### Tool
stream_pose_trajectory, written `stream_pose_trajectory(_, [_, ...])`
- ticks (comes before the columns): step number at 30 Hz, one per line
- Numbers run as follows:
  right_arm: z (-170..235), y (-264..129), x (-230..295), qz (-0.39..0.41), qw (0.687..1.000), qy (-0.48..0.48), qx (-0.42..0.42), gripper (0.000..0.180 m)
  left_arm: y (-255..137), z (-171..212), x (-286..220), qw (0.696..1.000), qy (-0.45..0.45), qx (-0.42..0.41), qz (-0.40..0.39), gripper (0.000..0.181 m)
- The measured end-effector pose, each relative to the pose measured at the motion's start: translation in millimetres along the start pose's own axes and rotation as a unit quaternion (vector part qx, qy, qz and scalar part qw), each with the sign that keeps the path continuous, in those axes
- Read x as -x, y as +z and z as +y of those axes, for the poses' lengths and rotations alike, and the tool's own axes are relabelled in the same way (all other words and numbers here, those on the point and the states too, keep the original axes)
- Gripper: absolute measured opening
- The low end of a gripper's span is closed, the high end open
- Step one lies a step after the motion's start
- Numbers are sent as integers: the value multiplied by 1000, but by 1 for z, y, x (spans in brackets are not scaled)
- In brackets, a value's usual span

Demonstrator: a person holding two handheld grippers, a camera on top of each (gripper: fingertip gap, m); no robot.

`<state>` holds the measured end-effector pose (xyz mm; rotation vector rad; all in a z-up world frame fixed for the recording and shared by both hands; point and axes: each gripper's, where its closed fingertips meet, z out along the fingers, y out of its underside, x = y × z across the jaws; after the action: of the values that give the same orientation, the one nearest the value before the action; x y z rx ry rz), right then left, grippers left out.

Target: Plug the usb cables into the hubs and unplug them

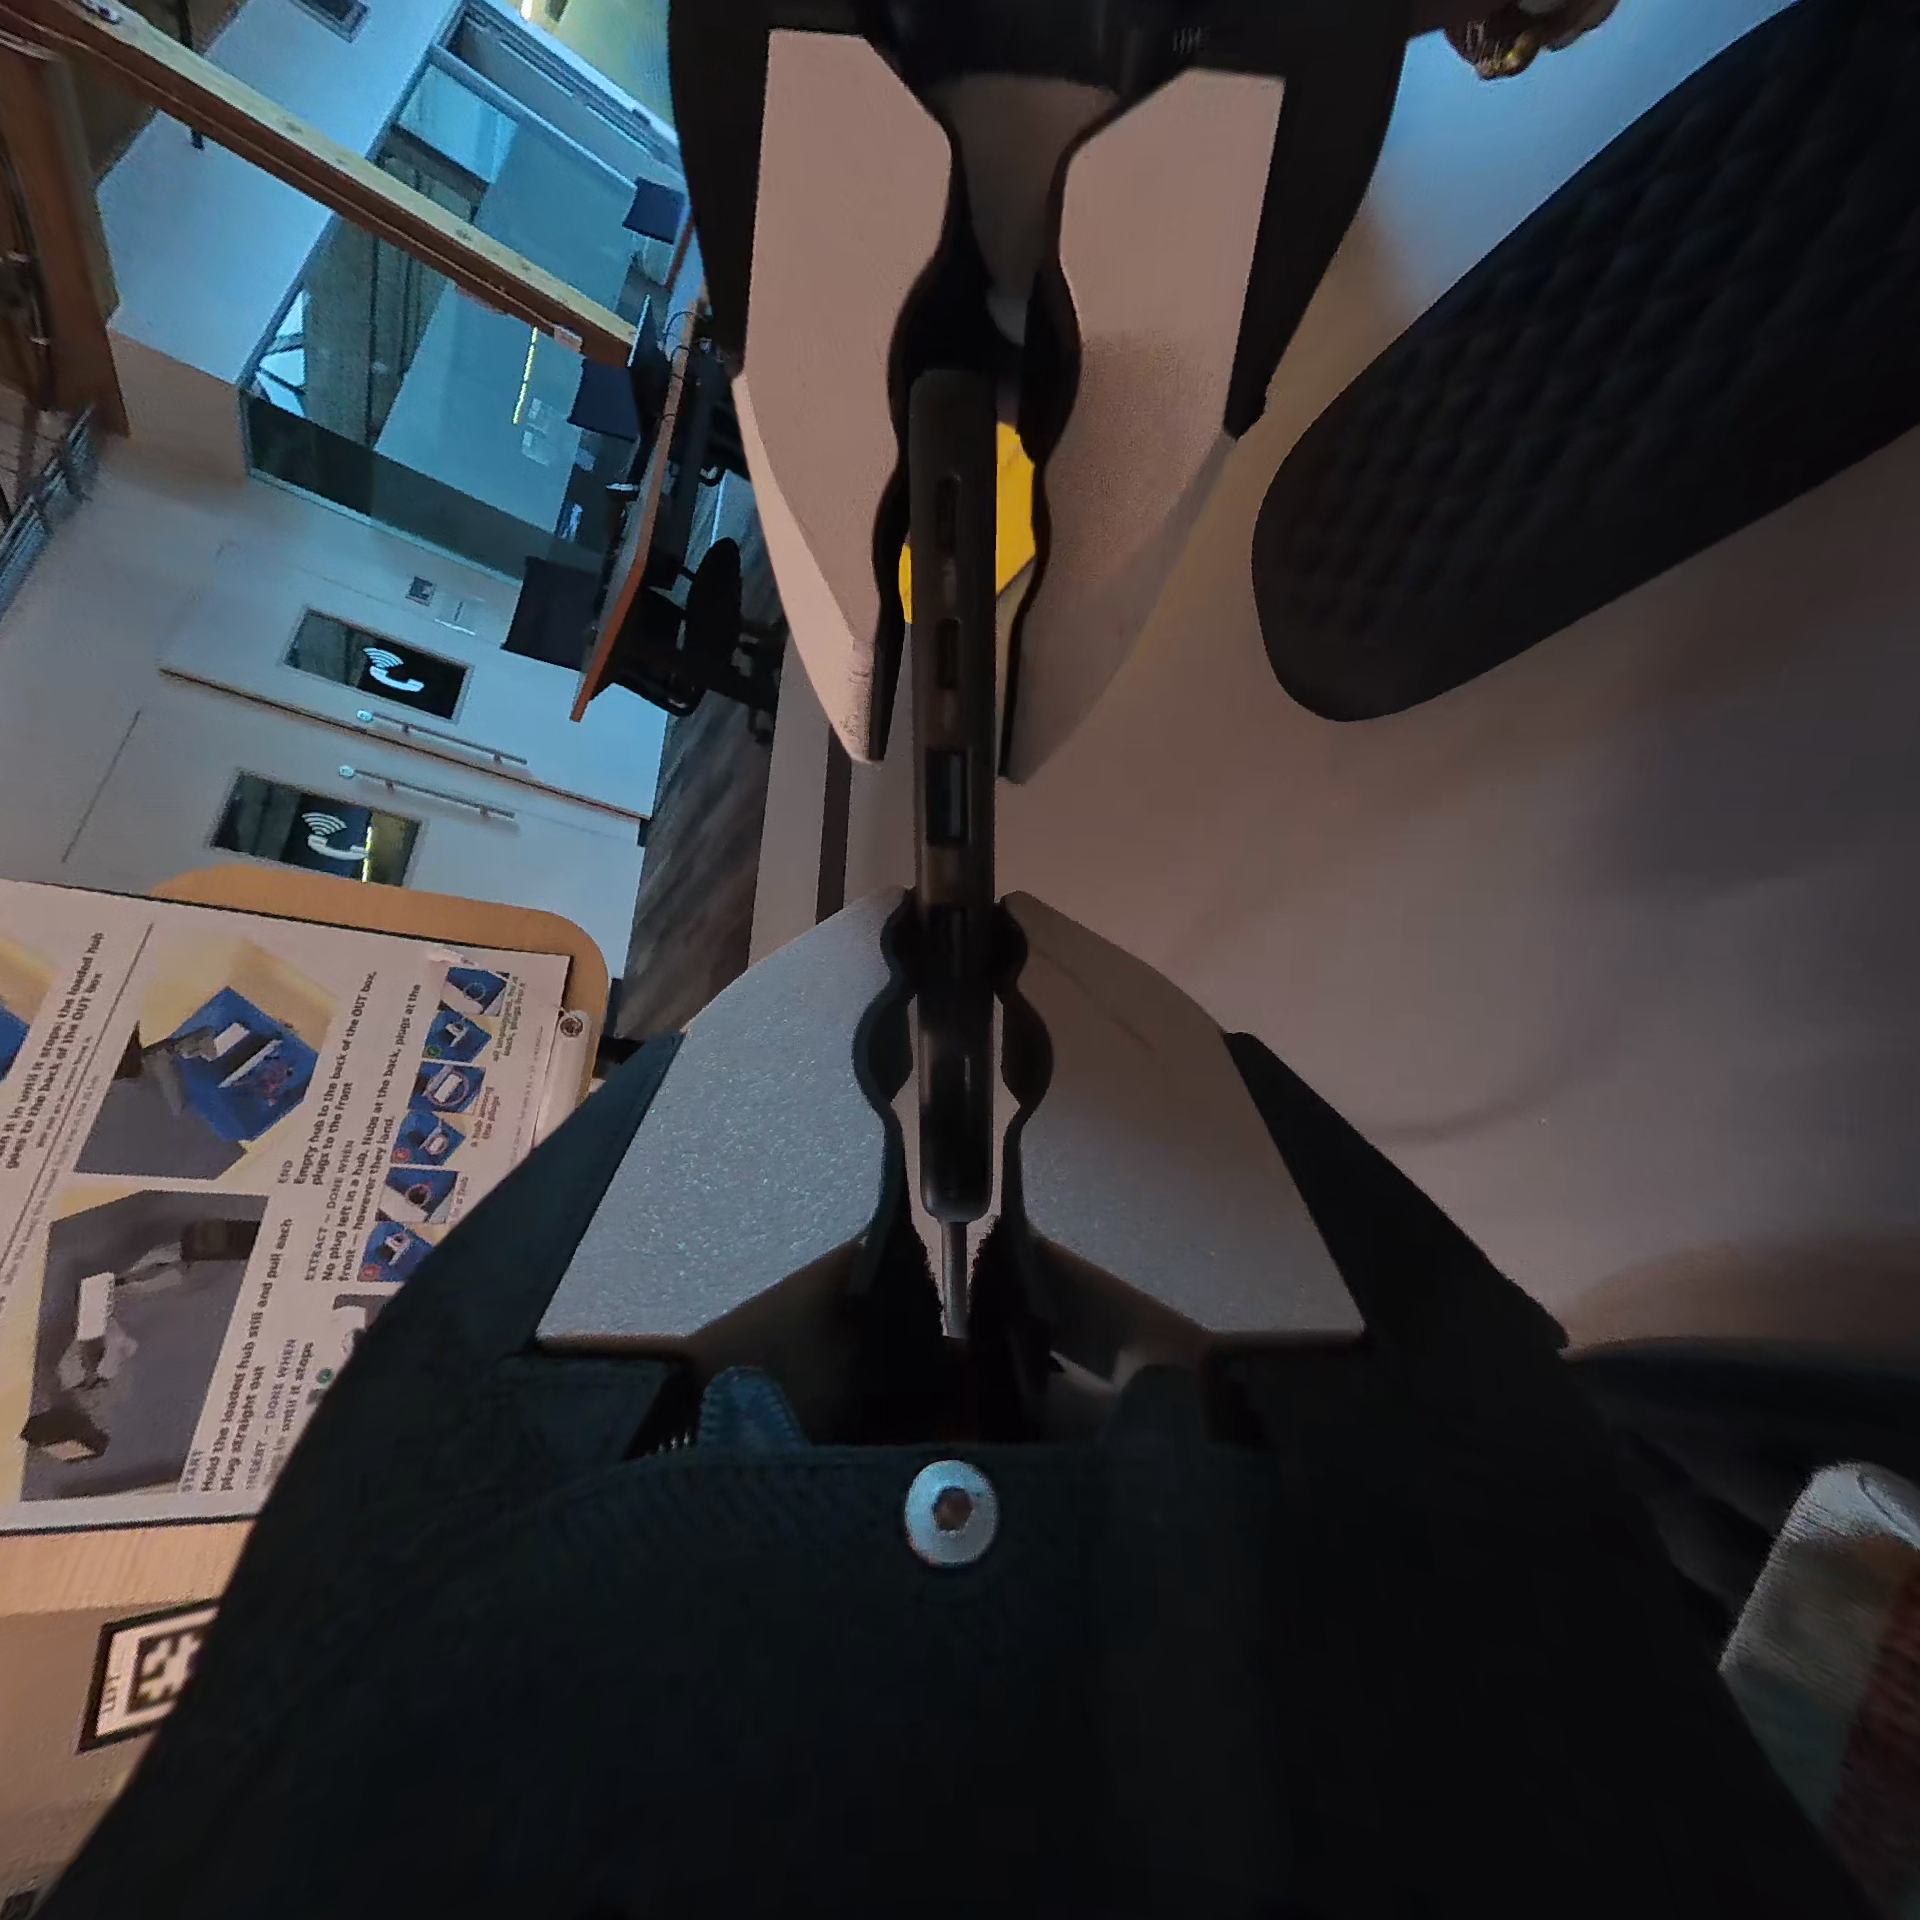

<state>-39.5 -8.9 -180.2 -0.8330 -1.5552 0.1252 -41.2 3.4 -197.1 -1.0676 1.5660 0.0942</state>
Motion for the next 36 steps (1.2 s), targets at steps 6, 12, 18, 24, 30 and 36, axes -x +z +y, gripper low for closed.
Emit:
stream_pose_trajectory(6, [7, 2, 7, -25, 1000, 6, 9, 13, 3, 7, -3, 1000, -9, 15, 7, 13])
stream_pose_trajectory(12, [28, 2, 5, -8, 999, 32, 41, 13, -3, 21, 12, 991, -103, 41, -75, 37])
stream_pose_trajectory(18, [77, -8, 21, 2, 991, -9, 134, 13, -79, 62, 28, 951, -234, 97, -176, 44])
stream_pose_trajectory(24, [108, -21, 48, -18, 981, -52, 184, 13, -235, 158, 14, 848, -383, 293, -218, 35])
stream_pose_trajectory(30, [116, -22, 69, -45, 979, -66, 189, 13, -259, 211, -38, 877, -300, 376, -1, 29])
stream_pose_trajectory(36, [118, -23, 76, -42, 979, -63, 190, 15, -268, 264, -82, 831, -182, 479, 218, 30])
